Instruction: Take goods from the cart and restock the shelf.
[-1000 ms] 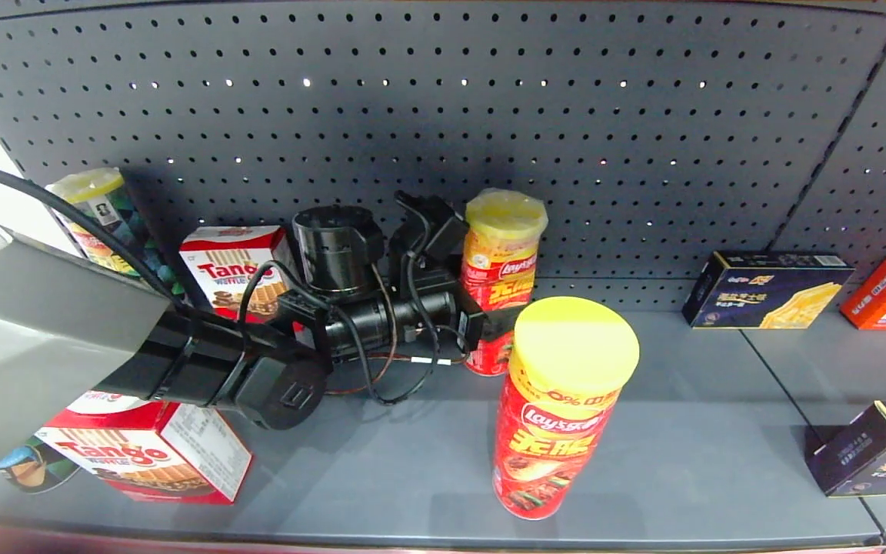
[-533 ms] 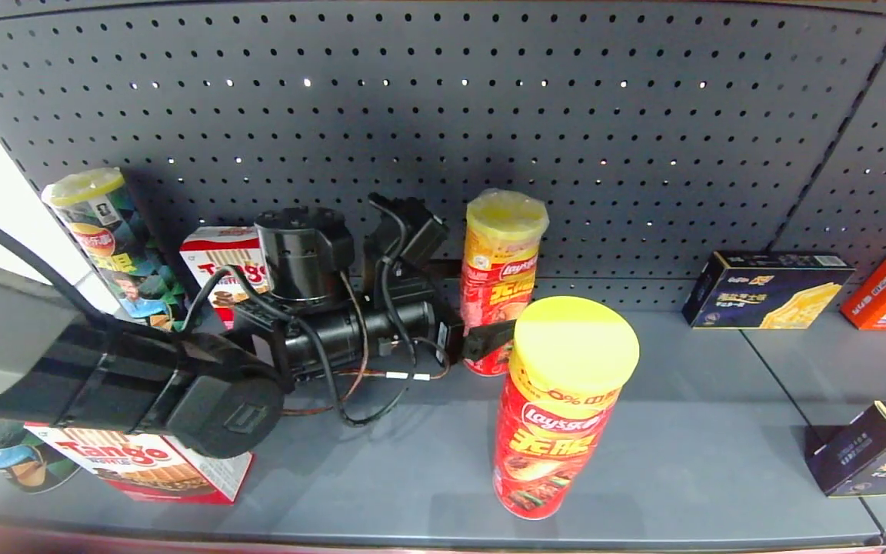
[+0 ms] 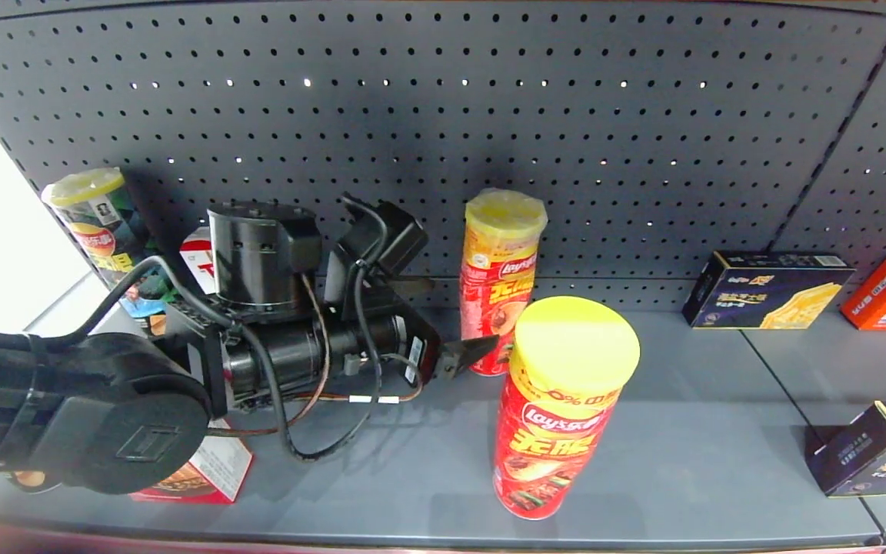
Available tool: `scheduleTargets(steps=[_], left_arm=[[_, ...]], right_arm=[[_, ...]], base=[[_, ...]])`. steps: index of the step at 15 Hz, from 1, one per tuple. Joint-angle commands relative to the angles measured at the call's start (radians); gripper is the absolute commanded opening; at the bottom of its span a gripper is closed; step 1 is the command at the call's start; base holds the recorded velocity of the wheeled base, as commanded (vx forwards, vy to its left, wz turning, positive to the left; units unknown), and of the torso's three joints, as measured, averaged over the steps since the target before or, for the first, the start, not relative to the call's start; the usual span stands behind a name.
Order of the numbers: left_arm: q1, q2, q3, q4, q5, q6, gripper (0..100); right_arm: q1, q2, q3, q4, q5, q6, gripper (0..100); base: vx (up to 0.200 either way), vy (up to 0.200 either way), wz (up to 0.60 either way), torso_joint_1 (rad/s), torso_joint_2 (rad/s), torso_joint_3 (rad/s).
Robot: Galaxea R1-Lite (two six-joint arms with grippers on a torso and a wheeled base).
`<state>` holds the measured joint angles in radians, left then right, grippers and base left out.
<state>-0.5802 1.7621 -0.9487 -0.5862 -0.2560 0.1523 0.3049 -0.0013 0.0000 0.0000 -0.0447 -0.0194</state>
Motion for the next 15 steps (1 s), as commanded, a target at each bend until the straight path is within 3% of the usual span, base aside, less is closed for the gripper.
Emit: scheduleTargets(steps=[1, 2, 3, 5, 8, 15], left_arm=[[-0.001, -0.015, -0.031, 0.078, 0.021, 0.018, 100], [0.002, -0.016, -0.079, 0.177, 0.058, 0.055, 100], [0.003, -0.016, -0.116, 0.22, 0.08, 0.07, 100], [0.007, 0.005, -0.162, 0.239, 0.104, 0.09, 100], [0.008, 0.03, -0.185, 0.241, 0.164, 0.092, 100], [0.016, 0.054, -0.188, 0.239, 0.213, 0.092, 100]], right_arm=[[0.0, 0.001, 0.0, 0.0, 0.0, -0.001, 100], [0.0, 0.001, 0.0, -0.002, 0.0, -0.001, 100], [0.0, 0.001, 0.0, -0.002, 0.0, -0.001, 100], [0.0, 0.001, 0.0, -0.002, 0.0, -0.001, 100], [0.0, 0.001, 0.0, 0.0, 0.0, -0.001, 100], [0.0, 0.001, 0.0, 0.0, 0.0, -0.001, 100]], base=[[0.0, 0.0, 0.0, 0.0, 0.0, 0.0], [0.0, 0.0, 0.0, 0.0, 0.0, 0.0], [0.0, 0.0, 0.0, 0.0, 0.0, 0.0], [0.0, 0.0, 0.0, 0.0, 0.0, 0.0], [0.0, 0.0, 0.0, 0.0, 0.0, 0.0], [0.0, 0.0, 0.0, 0.0, 0.0, 0.0]])
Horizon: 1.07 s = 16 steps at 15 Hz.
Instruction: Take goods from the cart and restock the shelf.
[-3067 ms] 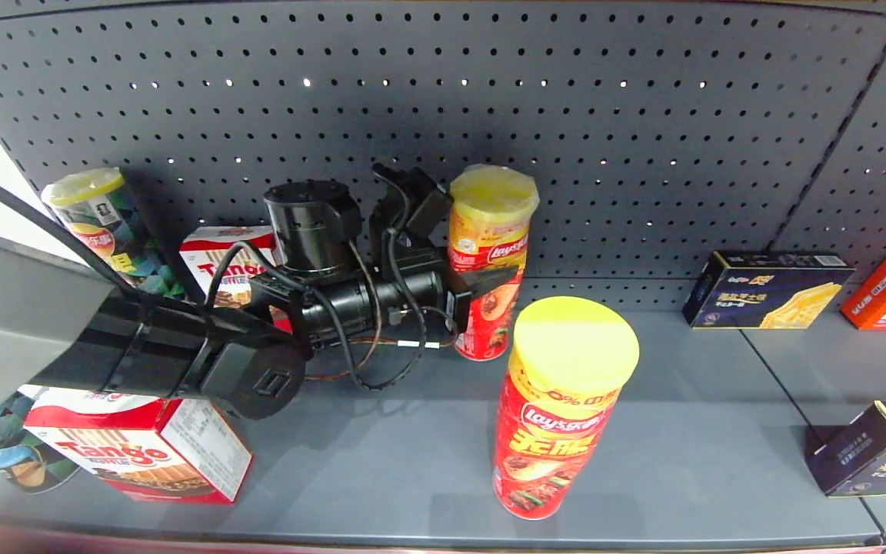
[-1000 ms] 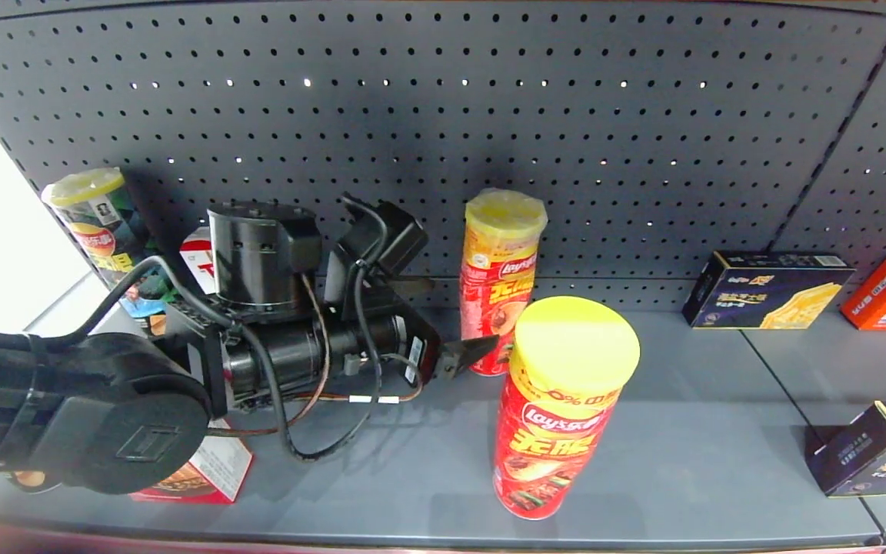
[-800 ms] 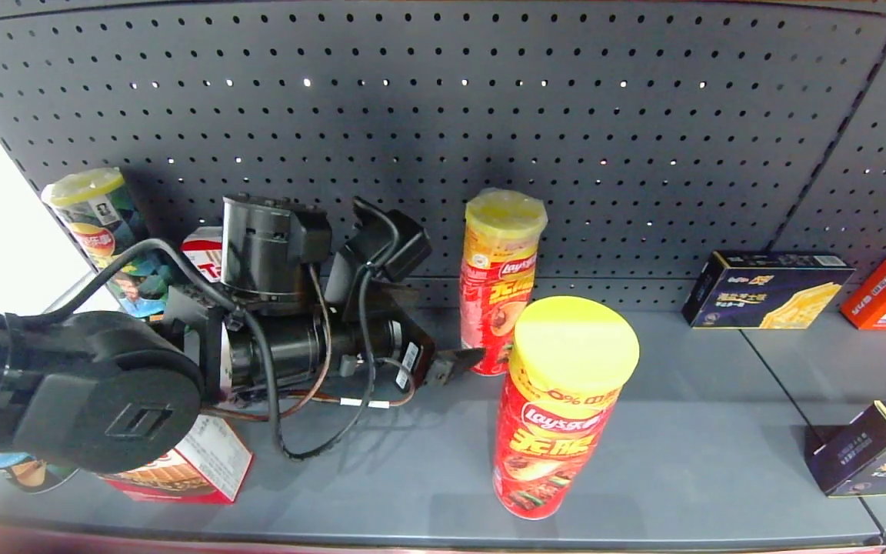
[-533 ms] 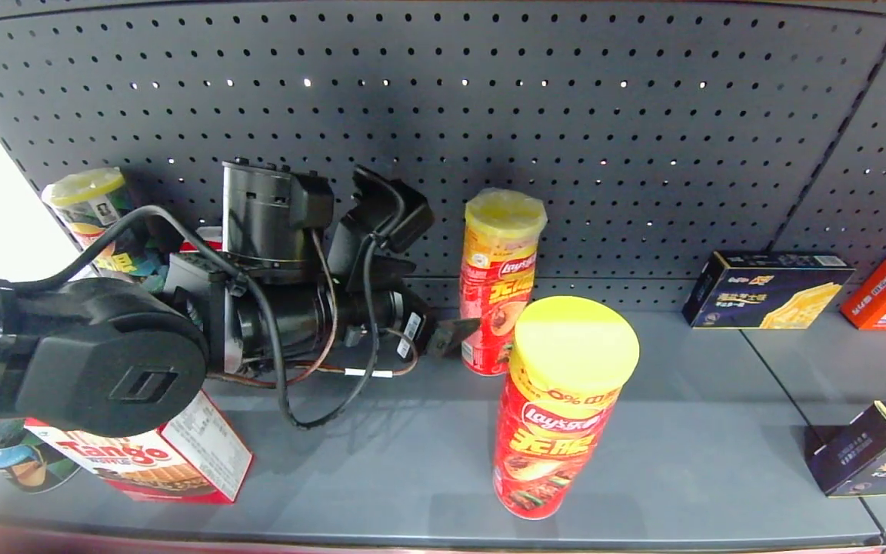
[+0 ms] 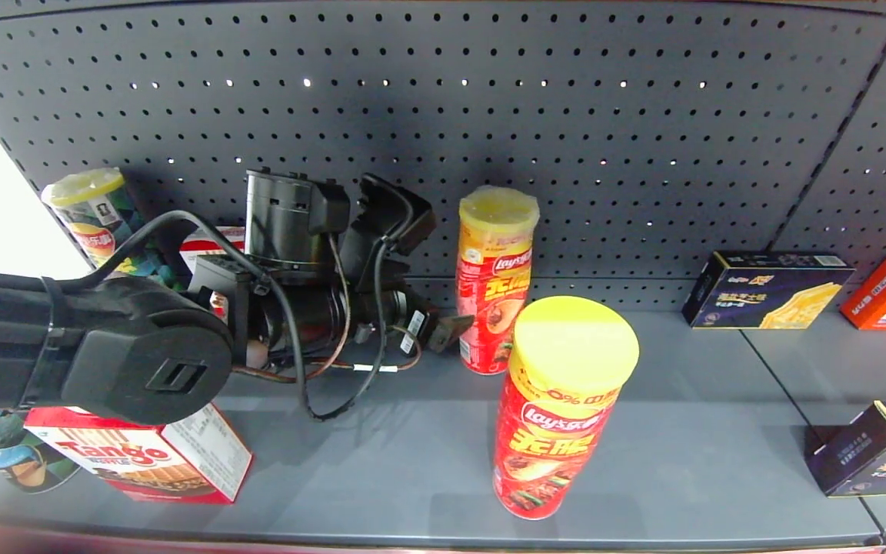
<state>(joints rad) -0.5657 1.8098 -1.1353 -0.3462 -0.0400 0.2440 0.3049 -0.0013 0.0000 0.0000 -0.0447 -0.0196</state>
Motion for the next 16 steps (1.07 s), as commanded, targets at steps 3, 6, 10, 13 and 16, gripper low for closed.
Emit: scheduleTargets(steps=[3, 6, 10, 13, 16], left_arm=[[0.014, 0.011, -0.006, -0.001, 0.014, 0.0, 100], [0.024, 0.01, -0.004, -0.001, 0.023, 0.0, 100], [0.03, 0.01, -0.001, -0.001, 0.026, 0.0, 100], [0.032, 0.008, -0.003, -0.001, 0.034, 0.0, 100], [0.044, 0.006, -0.001, -0.001, 0.052, 0.0, 100]], right_arm=[[0.0, 0.001, 0.0, -0.002, 0.0, 0.0, 100], [0.0, 0.001, 0.0, 0.0, 0.0, 0.0, 100], [0.0, 0.001, 0.0, 0.0, 0.0, 0.0, 100], [0.0, 0.001, 0.0, -0.002, 0.0, 0.0, 100], [0.0, 0.001, 0.0, 0.0, 0.0, 0.0, 100]], base=[[0.0, 0.0, 0.0, 0.0, 0.0, 0.0], [0.0, 0.0, 0.0, 0.0, 0.0, 0.0], [0.0, 0.0, 0.0, 0.0, 0.0, 0.0], [0.0, 0.0, 0.0, 0.0, 0.0, 0.0], [0.0, 0.0, 0.0, 0.0, 0.0, 0.0]])
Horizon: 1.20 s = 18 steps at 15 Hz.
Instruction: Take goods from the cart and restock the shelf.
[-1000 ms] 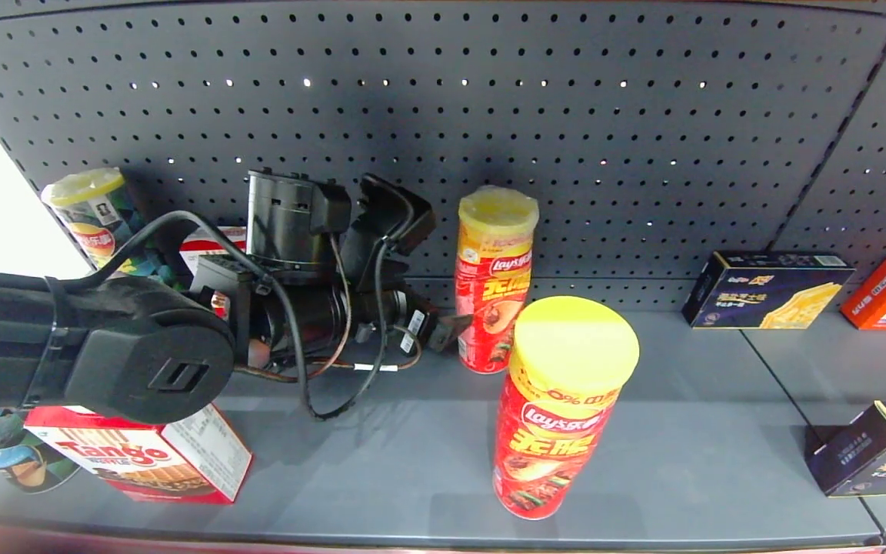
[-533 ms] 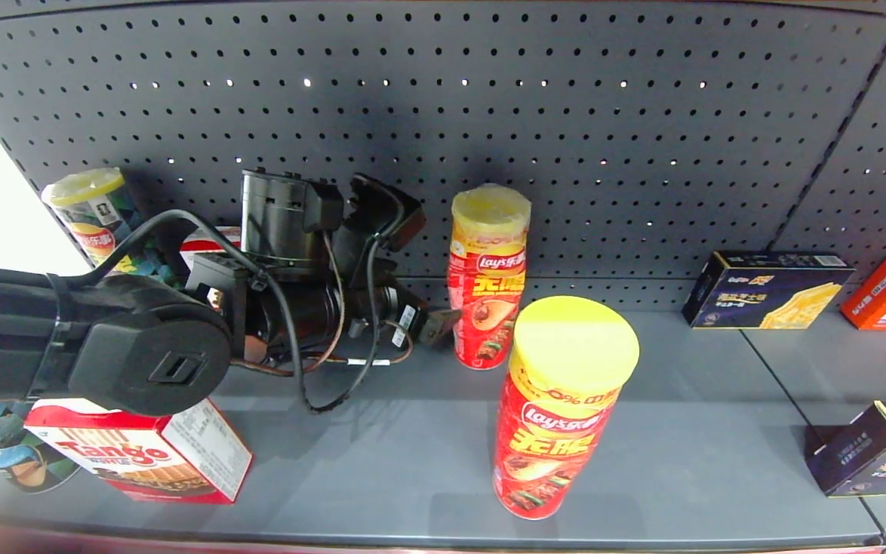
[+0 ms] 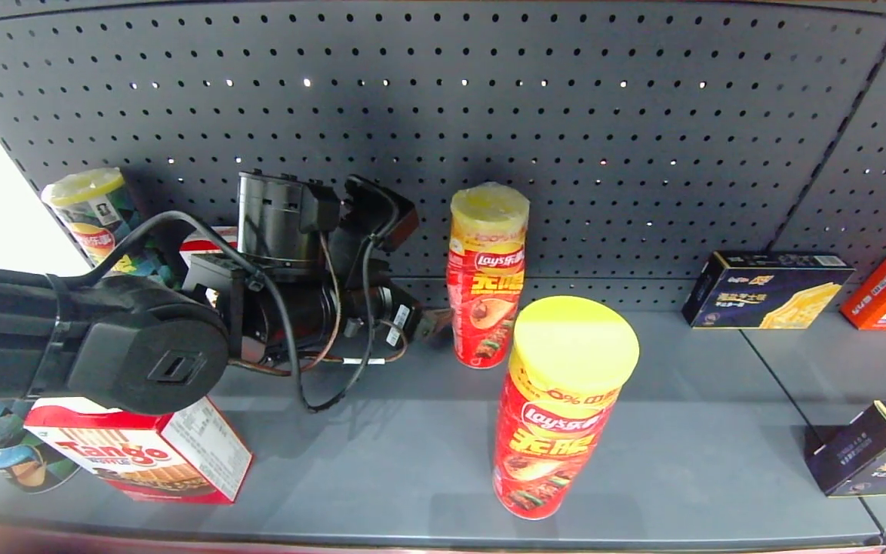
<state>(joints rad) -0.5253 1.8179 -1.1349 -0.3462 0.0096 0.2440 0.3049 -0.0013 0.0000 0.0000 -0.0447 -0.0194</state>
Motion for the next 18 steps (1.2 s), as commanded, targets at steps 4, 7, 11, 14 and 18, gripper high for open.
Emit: scheduleTargets(steps=[4, 7, 11, 14, 18], left_arm=[[0.004, -0.003, 0.009, -0.001, 0.012, 0.0, 100], [0.004, -0.005, 0.012, -0.001, 0.053, 0.001, 100], [0.002, -0.002, 0.007, -0.001, 0.066, 0.012, 100], [0.004, 0.032, -0.019, -0.002, 0.076, 0.034, 100], [-0.001, 0.064, -0.057, -0.002, 0.086, 0.034, 100]], right_arm=[[0.0, 0.001, 0.0, 0.0, 0.0, -0.001, 100], [0.0, 0.001, 0.0, 0.0, 0.0, -0.001, 100], [0.0, 0.001, 0.0, 0.0, 0.0, -0.001, 100], [0.0, 0.001, 0.0, 0.0, 0.0, -0.001, 100], [0.0, 0.001, 0.0, 0.0, 0.0, -0.001, 100]], base=[[0.0, 0.0, 0.0, 0.0, 0.0, 0.0], [0.0, 0.0, 0.0, 0.0, 0.0, 0.0], [0.0, 0.0, 0.0, 0.0, 0.0, 0.0], [0.0, 0.0, 0.0, 0.0, 0.0, 0.0], [0.0, 0.0, 0.0, 0.0, 0.0, 0.0]])
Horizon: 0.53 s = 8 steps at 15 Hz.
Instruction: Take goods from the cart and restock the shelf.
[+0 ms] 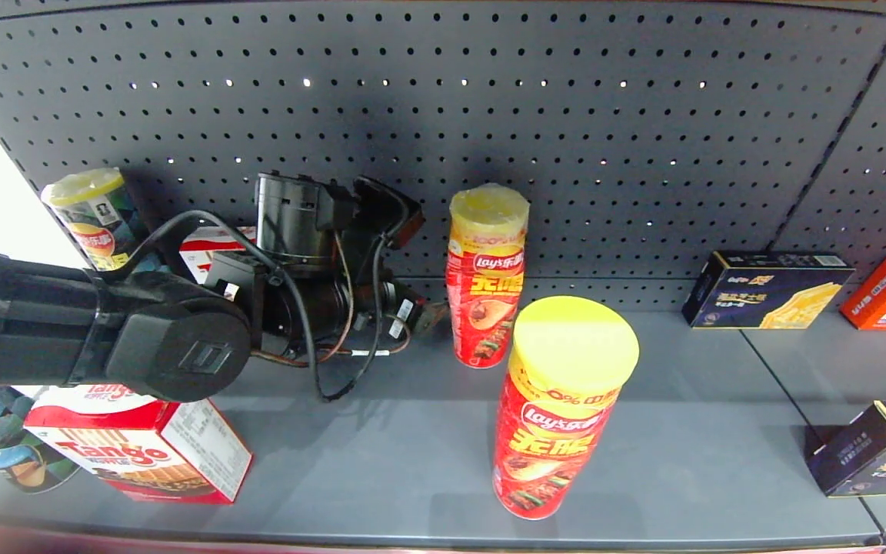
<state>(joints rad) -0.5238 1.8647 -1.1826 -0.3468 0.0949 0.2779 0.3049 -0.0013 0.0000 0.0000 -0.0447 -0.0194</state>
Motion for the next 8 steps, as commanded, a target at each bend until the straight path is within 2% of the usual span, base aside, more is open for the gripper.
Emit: scheduleTargets(steps=[1, 8], left_arm=[[-0.004, 0.019, -0.012, 0.0, 0.0, 0.0, 100], [-0.013, 0.042, -0.029, 0.0, 0.0, 0.0, 100]], right_arm=[[0.0, 0.001, 0.0, 0.0, 0.0, -0.001, 100], [0.0, 0.001, 0.0, 0.0, 0.0, -0.001, 100]], base=[[0.0, 0.0, 0.0, 0.0, 0.0, 0.0], [0.0, 0.0, 0.0, 0.0, 0.0, 0.0]])
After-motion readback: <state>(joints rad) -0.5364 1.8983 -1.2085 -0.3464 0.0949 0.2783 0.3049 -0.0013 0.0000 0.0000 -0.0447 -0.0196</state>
